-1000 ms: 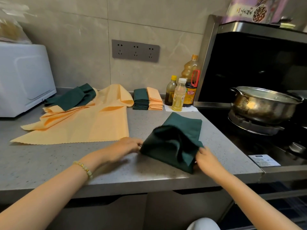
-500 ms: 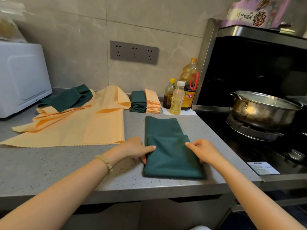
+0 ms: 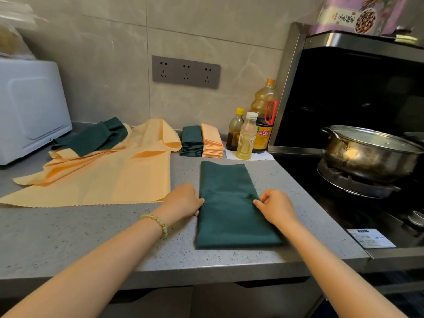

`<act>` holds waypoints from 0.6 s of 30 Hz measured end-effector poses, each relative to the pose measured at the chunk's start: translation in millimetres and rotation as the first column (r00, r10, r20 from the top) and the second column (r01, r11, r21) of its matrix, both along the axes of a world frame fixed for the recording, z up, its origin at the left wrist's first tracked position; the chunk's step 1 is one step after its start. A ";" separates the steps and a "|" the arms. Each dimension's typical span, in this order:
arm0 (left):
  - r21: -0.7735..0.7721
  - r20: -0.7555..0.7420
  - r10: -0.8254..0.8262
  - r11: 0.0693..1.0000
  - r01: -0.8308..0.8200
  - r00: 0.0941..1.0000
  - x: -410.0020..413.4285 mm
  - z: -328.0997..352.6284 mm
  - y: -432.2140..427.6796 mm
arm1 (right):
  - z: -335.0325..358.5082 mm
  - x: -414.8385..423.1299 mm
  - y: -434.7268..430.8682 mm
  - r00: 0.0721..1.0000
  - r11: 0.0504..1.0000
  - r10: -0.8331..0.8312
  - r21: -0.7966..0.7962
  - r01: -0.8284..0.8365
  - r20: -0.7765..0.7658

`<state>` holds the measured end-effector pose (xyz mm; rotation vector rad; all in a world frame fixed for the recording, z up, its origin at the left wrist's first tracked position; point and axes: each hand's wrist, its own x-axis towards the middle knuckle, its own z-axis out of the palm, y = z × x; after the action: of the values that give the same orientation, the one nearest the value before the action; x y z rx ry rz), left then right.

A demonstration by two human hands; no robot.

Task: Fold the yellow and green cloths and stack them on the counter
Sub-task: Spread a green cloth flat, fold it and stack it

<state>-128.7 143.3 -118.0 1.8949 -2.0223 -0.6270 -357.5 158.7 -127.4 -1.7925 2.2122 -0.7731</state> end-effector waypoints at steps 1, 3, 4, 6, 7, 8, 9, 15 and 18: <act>-0.041 0.078 -0.002 0.999 0.005 0.997 -3.0 1.2 2.5 | 0.1 -0.2 -0.4 1.000 1.000 0.003 -0.003 -0.003 -0.004; -0.178 0.192 -0.004 0.983 0.039 0.981 -12.8 3.0 9.7 | 0.0 -0.3 -0.7 1.000 1.000 0.009 -0.006 -0.009 -0.012; -0.261 0.208 -0.034 0.961 0.089 0.978 -18.5 3.0 12.3 | 0.2 -0.2 -0.4 1.000 1.000 0.013 -0.006 -0.013 -0.014; -0.389 0.237 -0.166 0.887 0.250 0.957 -30.6 0.9 13.8 | 0.1 -0.6 -1.0 1.000 1.000 0.016 -0.006 -0.016 -0.014; -0.388 0.288 -0.243 0.855 0.345 0.926 -36.2 -1.6 13.6 | -0.4 -1.1 -1.5 1.000 1.000 0.014 -0.004 -0.014 -0.013; -0.340 0.349 -0.296 0.844 0.414 0.889 -41.0 -4.6 14.0 | -0.2 -1.0 -1.6 1.000 1.000 0.012 0.002 -0.012 -0.013; -0.261 0.398 -0.319 0.859 0.439 0.860 -44.6 -8.8 14.5 | 0.1 -0.8 -1.4 1.000 1.000 0.012 0.007 -0.012 -0.011; -0.104 0.416 -0.291 0.926 0.363 0.862 -47.9 -31.2 19.1 | 8.9 17.9 15.8 0.931 0.991 0.086 -0.063 -0.116 -0.355; -0.118 0.391 -0.285 0.927 0.355 0.875 -47.1 -34.7 19.3 | 3.7 36.6 24.3 0.851 0.958 0.256 0.001 -0.287 -0.459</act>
<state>-175.8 162.6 -152.7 1.6725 -2.5647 -0.1419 -320.9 183.0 -123.7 -2.4641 2.1188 -0.3971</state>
